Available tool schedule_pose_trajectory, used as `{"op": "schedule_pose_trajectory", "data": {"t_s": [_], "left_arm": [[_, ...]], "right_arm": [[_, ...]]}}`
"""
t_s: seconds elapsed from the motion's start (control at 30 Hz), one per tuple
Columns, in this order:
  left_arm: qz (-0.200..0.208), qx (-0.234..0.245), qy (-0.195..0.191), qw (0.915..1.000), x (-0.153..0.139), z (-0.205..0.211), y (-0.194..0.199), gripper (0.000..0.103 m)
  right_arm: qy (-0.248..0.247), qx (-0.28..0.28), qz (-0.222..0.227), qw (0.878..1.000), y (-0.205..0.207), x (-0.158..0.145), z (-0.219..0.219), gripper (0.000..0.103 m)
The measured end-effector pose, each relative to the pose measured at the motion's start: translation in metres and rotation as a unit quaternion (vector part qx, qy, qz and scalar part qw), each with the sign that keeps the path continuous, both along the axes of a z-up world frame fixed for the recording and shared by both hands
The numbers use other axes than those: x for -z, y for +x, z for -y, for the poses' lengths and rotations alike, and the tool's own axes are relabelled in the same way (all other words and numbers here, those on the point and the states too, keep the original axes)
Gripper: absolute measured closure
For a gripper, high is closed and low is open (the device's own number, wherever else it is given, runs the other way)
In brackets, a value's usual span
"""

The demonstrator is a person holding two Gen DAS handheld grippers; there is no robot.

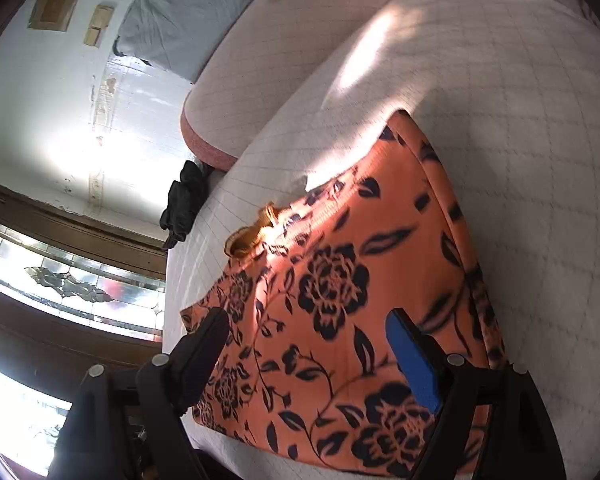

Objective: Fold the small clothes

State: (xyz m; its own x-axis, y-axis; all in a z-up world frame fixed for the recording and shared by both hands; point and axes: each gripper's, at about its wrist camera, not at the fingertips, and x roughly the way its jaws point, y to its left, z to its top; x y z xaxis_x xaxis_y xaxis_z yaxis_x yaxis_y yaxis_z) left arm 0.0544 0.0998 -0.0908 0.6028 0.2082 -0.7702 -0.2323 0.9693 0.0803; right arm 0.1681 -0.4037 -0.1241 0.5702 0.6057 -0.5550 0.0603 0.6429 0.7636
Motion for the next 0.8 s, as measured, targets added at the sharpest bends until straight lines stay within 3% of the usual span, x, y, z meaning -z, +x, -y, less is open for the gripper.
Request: {"op": "schedule_pose_trajectory", "data": {"t_s": [0.17, 0.23, 0.3, 0.37, 0.47, 0.57, 0.67, 0.73, 0.8], "left_arm": [[-0.013, 0.021, 0.002, 0.9997, 0.007, 0.017, 0.014, 0.018], [-0.026, 0.024, -0.006, 0.9993, 0.012, 0.017, 0.013, 0.018], [-0.013, 0.017, -0.009, 0.9997, 0.011, 0.014, 0.006, 0.018], [-0.007, 0.011, -0.016, 0.9998, 0.01, 0.009, 0.001, 0.018], [-0.015, 0.005, -0.023, 0.9996, 0.014, 0.004, -0.001, 0.018], [-0.017, 0.0, -0.032, 0.9993, 0.01, 0.0, -0.011, 0.018], [0.011, 0.001, -0.04, 0.9992, -0.01, -0.005, -0.034, 0.018], [0.025, -0.001, -0.036, 0.999, -0.02, -0.011, -0.048, 0.018], [0.03, -0.006, -0.037, 0.9988, -0.023, -0.017, -0.058, 0.018]], "right_arm": [[0.002, 0.035, -0.037, 0.999, 0.082, 0.028, 0.024, 0.02], [0.044, 0.077, -0.06, 0.994, 0.096, 0.046, 0.04, 0.02], [0.066, 0.097, -0.045, 0.992, 0.09, 0.036, 0.044, 0.02], [0.058, 0.081, -0.011, 0.995, 0.076, 0.017, 0.038, 0.02], [0.042, 0.055, 0.004, 0.998, 0.053, 0.004, 0.026, 0.02], [0.03, 0.064, -0.034, 0.997, 0.056, 0.018, 0.028, 0.02], [0.035, 0.093, -0.071, 0.992, 0.062, 0.039, 0.042, 0.02], [0.051, 0.115, -0.065, 0.99, 0.054, 0.031, 0.043, 0.02], [0.041, 0.101, -0.036, 0.993, 0.04, 0.009, 0.031, 0.02]]}}
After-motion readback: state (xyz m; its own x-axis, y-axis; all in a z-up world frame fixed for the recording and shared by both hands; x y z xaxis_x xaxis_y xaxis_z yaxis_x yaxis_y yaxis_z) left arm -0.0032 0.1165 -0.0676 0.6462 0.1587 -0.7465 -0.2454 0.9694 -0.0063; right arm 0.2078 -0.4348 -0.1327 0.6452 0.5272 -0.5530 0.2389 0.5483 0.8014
